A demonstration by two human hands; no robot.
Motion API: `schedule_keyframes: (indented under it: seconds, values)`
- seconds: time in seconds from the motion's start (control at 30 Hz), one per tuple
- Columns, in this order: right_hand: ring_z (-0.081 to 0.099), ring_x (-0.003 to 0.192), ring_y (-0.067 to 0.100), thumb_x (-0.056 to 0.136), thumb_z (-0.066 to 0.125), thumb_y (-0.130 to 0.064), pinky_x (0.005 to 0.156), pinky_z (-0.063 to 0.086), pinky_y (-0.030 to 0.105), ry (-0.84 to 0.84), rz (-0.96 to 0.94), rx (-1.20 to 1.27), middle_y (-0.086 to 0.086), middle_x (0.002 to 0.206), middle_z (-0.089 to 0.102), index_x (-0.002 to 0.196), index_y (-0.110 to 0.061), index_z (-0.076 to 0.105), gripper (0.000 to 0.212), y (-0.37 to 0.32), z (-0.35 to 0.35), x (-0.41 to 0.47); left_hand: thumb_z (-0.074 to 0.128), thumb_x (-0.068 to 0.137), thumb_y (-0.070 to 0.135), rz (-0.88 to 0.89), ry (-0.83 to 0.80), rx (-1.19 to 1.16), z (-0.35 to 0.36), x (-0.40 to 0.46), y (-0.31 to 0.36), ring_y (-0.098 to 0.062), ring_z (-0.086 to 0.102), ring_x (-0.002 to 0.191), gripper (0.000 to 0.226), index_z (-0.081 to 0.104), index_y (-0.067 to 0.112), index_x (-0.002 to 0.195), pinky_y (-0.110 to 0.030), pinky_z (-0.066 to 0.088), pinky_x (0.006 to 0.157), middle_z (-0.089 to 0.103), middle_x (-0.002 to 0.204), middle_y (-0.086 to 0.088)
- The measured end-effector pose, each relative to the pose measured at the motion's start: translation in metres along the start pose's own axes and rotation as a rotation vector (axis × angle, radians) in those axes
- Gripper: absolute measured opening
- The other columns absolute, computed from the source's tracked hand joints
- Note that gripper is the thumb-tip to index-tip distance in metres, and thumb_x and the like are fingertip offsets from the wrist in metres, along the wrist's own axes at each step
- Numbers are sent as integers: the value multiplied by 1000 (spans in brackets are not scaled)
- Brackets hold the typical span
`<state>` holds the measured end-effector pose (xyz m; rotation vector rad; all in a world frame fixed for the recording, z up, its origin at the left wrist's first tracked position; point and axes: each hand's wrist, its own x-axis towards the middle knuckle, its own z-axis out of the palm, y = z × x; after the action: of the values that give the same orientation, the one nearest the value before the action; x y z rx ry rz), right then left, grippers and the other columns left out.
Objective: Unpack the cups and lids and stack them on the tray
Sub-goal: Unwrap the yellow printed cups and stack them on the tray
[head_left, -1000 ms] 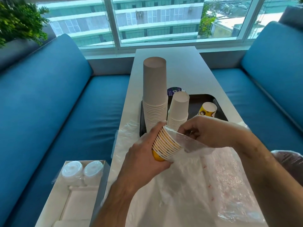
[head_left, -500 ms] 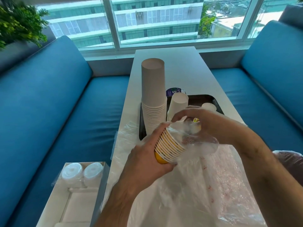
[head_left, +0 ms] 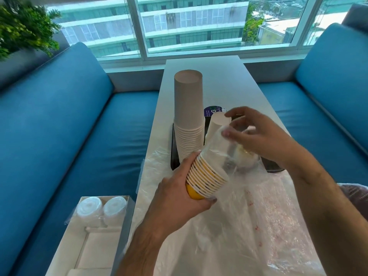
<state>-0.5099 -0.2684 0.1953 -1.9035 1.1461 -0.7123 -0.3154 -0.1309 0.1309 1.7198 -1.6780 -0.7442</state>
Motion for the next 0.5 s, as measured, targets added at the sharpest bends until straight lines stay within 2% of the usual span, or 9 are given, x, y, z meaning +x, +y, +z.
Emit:
schedule_keyframes:
  seconds: [0.03,0.1,0.17,0.27,0.33,0.4,0.47,0.5]
  values:
    - [71,84,11,76,78,-44,72,58,23,-130,63,25,-9,103,68,125,-35,56,54,0,-1,-1,85,68,54,-2,4,1,-1,0,0,22,46,98,101,2,84,118,3,42,68,39,110,46]
    - [74,79,19,78,82,-24,73,62,28,-275,100,42,-1,97,72,125,-32,56,54,2,0,-4,84,67,56,-7,2,6,-1,0,0,22,46,99,100,3,82,120,2,42,68,38,111,46]
    - [73,72,18,84,78,-11,69,60,23,-187,77,5,0,90,74,120,-27,59,44,5,0,-2,83,67,58,-17,3,0,-1,1,1,21,46,98,98,5,79,121,3,41,70,37,111,46]
    - [71,66,9,88,76,-13,65,57,17,-15,77,-86,-6,86,75,113,-26,60,32,10,-4,1,82,66,59,-22,9,-3,-2,1,-1,23,45,98,97,6,77,123,5,39,70,36,112,47]
    - [70,68,9,93,72,-17,65,54,20,98,90,-130,-7,84,74,110,-27,60,23,13,-3,1,82,66,60,-24,10,2,-2,1,-2,22,45,99,98,6,76,125,4,40,71,37,113,45]
    - [68,75,9,96,67,-20,63,51,23,234,83,-169,-9,86,70,107,-26,61,14,13,-2,-1,82,66,61,-31,17,13,-3,0,-4,14,49,103,100,7,73,132,-3,44,80,40,119,38]
    - [66,76,9,97,66,-30,59,47,23,327,71,-174,-9,83,68,101,-24,65,7,7,-3,-7,81,67,62,-35,21,49,-4,-1,-5,3,52,109,103,7,68,138,-16,51,92,41,128,31]
    - [64,72,9,97,64,-37,59,45,24,318,73,-153,-8,79,68,95,-23,68,15,5,-4,-9,80,68,63,-37,21,81,-5,-2,-5,0,52,113,104,4,67,139,-23,53,96,42,132,28]
